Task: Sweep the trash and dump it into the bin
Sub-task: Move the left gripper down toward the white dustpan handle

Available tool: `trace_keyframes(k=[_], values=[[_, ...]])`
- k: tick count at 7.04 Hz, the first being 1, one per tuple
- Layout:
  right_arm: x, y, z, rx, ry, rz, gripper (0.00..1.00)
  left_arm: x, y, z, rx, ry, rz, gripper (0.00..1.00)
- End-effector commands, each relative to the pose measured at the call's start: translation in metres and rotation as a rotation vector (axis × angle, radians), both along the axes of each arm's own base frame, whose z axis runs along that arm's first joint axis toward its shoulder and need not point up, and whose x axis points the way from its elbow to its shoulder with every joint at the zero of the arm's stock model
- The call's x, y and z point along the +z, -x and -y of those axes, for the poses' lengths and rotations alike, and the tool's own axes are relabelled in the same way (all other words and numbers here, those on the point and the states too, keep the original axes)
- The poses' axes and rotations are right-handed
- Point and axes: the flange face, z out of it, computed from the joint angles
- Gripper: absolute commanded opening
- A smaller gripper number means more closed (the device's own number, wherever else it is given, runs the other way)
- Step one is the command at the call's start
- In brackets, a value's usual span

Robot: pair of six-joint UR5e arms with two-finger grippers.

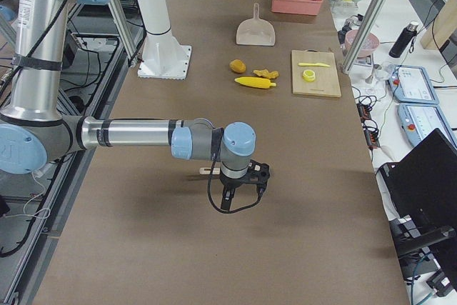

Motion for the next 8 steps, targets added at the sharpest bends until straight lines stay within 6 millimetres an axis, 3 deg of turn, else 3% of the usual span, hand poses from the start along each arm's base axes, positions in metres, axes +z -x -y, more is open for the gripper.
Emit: trace_keyframes(k=[1, 4, 8], values=[[0.0, 0.0, 0.001, 0.0, 0.0, 0.002, 1.0, 0.009, -0.002, -0.001, 0.021, -0.035, -0.006, 0.98], [0.007, 0.001, 0.002, 0.002, 0.016, 0.015, 1.0, 0.017, -0.029, -0.007, 0.05, -0.139, 0.088, 0.98], [0.004, 0.002, 0.006, 0.002, 0.008, 0.015, 1.0, 0.049, -0.05, 0.007, 0.122, -0.172, 0.108, 0.98]])
